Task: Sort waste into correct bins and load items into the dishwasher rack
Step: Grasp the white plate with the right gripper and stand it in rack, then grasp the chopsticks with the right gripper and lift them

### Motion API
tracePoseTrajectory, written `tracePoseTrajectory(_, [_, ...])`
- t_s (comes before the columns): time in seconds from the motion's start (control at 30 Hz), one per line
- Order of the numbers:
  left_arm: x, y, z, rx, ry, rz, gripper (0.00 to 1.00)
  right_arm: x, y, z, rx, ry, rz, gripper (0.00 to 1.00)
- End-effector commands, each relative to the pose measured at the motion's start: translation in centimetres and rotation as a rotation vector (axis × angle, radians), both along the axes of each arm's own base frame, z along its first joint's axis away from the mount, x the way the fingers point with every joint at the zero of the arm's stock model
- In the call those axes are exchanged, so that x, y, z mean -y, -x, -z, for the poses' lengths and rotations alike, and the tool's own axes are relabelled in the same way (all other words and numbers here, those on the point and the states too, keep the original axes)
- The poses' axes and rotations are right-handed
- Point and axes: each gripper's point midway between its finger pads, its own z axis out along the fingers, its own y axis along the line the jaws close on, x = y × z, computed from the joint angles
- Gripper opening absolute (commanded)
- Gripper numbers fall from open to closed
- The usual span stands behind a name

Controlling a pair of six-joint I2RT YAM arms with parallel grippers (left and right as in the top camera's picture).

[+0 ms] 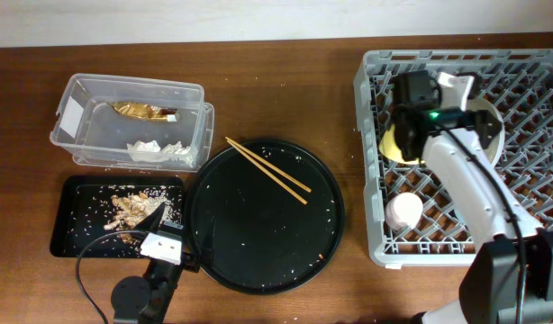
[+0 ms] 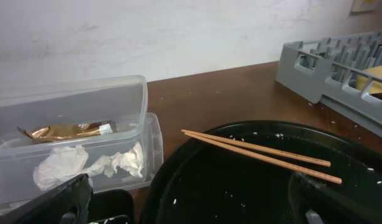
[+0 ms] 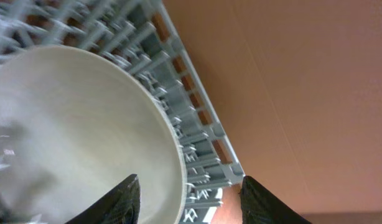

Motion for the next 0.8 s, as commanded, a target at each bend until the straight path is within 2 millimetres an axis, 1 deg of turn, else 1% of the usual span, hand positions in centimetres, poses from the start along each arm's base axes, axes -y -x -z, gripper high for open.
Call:
tracePoseTrajectory(0.0, [0.0,0.0,0.2,0.008,-0.015,0.002,1.0,-4.7,-1.3,-2.5,0.073,-0.034,-0.127,0.58])
tracePoseTrajectory(0.03, [0.0,0.0,0.2,0.008,-0.015,0.002,1.0,-6.3,-1.4,-2.8,0.072,-0.062,-0.175,0.58])
tracePoseTrajectory(0.07, [0.0,0.0,0.2,0.007,-0.015,0.002,1.0,-8.9,-1.5,-2.6,0.051,-0.132,-0.256,0.58])
tracePoseTrajectory(0.1, [0.0,0.0,0.2,0.008,-0.015,0.002,1.0,-10.4,-1.5,-2.3,0.03,-0.183,-0.303,0.58])
tracePoseTrajectory(0.13, [0.0,0.0,0.2,0.008,-0.015,0.002,1.0,-12.5,-1.4,-1.4,-0.005,-0.272,-0.368,0.58])
tracePoseTrajectory(0.17, [0.0,0.0,0.2,0.008,-0.015,0.002,1.0,-15.1,-1.1,0.0,-0.054,-0.392,-0.443,0.58])
tracePoseTrajectory(0.2, [0.0,0.0,0.2,0.008,-0.015,0.002,1.0,-18.5,-0.4,1.8,-0.122,-0.553,-0.53,0.58])
tracePoseTrajectory(0.23, [0.0,0.0,0.2,0.007,-0.015,0.002,1.0,-21.6,0.6,3.1,-0.187,-0.705,-0.603,0.57])
tracePoseTrajectory(0.27, [0.0,0.0,0.2,0.008,-0.015,0.002,1.0,-24.9,2.0,4.2,-0.257,-0.873,-0.674,0.57])
tracePoseTrajectory(0.3, [0.0,0.0,0.2,0.008,-0.015,0.002,1.0,-28.7,3.8,5.0,-0.336,-1.064,-0.749,0.57])
tracePoseTrajectory(0.33, [0.0,0.0,0.2,0.008,-0.015,0.002,1.0,-31.2,5.2,5.4,-0.391,-1.186,-0.8,0.57])
tracePoseTrajectory(0.37, [0.0,0.0,0.2,0.008,-0.015,0.002,1.0,-33.7,6.4,6.4,-0.447,-1.275,-0.847,0.53])
tracePoseTrajectory(0.4, [0.0,0.0,0.2,0.008,-0.015,0.002,1.0,-34.4,6.8,7.2,-0.467,-1.279,-0.861,0.52])
tracePoseTrajectory(0.47, [0.0,0.0,0.2,0.008,-0.015,0.002,1.0,-35.7,7.0,10.1,-0.507,-1.232,-0.878,0.47])
tracePoseTrajectory(0.5, [0.0,0.0,0.2,0.008,-0.015,0.002,1.0,-36.0,6.3,13.1,-0.529,-1.141,-0.878,0.45])
tracePoseTrajectory(0.57, [0.0,0.0,0.2,0.008,-0.015,0.002,1.0,-36.0,5.4,15.3,-0.555,-1.064,-0.899,0.44])
tracePoseTrajectory(0.63, [0.0,0.0,0.2,0.008,-0.015,0.002,1.0,-36.3,5.0,17.6,-0.592,-1.048,-0.901,0.41])
tracePoseTrajectory(0.67, [0.0,0.0,0.2,0.007,-0.015,0.002,1.0,-36.3,5.0,18.4,-0.607,-1.041,-0.901,0.39])
tracePoseTrajectory(0.7, [0.0,0.0,0.2,0.008,-0.015,0.002,1.0,-36.1,4.6,19.7,-0.621,-1.011,-0.907,0.31])
tracePoseTrajectory(0.73, [0.0,0.0,0.2,0.008,-0.015,0.002,1.0,-35.4,3.7,20.5,-0.603,-0.948,-0.89,0.31])
tracePoseTrajectory(0.77, [0.0,0.0,0.2,0.008,-0.015,0.002,1.0,-35.1,3.4,21.0,-0.606,-0.923,-0.887,0.31])
